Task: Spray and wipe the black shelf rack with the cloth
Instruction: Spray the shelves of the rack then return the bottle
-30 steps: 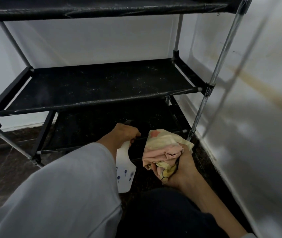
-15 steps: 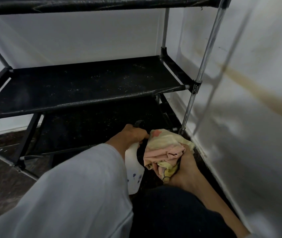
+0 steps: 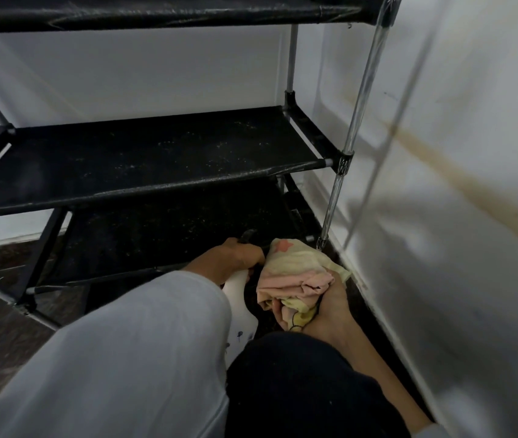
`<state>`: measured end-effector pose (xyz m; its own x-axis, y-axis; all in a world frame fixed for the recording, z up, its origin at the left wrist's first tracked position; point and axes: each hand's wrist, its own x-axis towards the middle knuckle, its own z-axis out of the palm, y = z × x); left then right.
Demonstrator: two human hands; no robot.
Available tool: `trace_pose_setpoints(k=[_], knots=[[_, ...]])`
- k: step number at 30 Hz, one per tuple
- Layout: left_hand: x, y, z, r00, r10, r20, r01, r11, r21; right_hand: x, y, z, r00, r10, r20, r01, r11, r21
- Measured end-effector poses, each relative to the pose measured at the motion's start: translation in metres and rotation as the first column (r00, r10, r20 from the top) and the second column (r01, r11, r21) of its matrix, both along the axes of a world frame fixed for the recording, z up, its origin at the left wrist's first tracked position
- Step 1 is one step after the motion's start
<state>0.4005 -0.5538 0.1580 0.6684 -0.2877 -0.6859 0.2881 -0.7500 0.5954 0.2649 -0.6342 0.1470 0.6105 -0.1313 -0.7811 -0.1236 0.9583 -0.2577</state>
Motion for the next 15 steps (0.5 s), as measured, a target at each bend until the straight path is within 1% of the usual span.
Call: trace_pose_setpoints(k=[6, 9, 12, 14, 15], knots=[[-0.005, 0.031, 0.007, 0.995, 0.075, 0.060, -0.072, 0.996, -0.055, 0.004, 0.022, 0.008, 0.999, 0.040, 0.026, -0.041, 0.999, 0.020], [-0.013, 0.052, 0.018, 0.993, 0.047, 0.111, -0.036, 0.995, -0.094, 0.005, 0.030, 0.012, 0.998, 0.056, 0.015, -0.055, 0.998, -0.004], [-0.016, 0.082, 0.027, 0.989, 0.024, 0.143, -0.009, 0.995, -0.103, 0.002, 0.042, 0.018, 0.998, 0.044, 0.053, -0.043, 0.999, -0.030], [-0.015, 0.106, 0.033, 0.983, 0.086, 0.160, -0.069, 0.992, -0.109, 0.000, 0.049, 0.023, 0.995, 0.042, 0.089, -0.039, 0.999, -0.033], [-0.015, 0.120, 0.035, 0.974, 0.144, 0.177, -0.124, 0.985, -0.118, -0.002, 0.051, 0.025, 0.996, 0.049, 0.078, -0.046, 0.998, -0.036]])
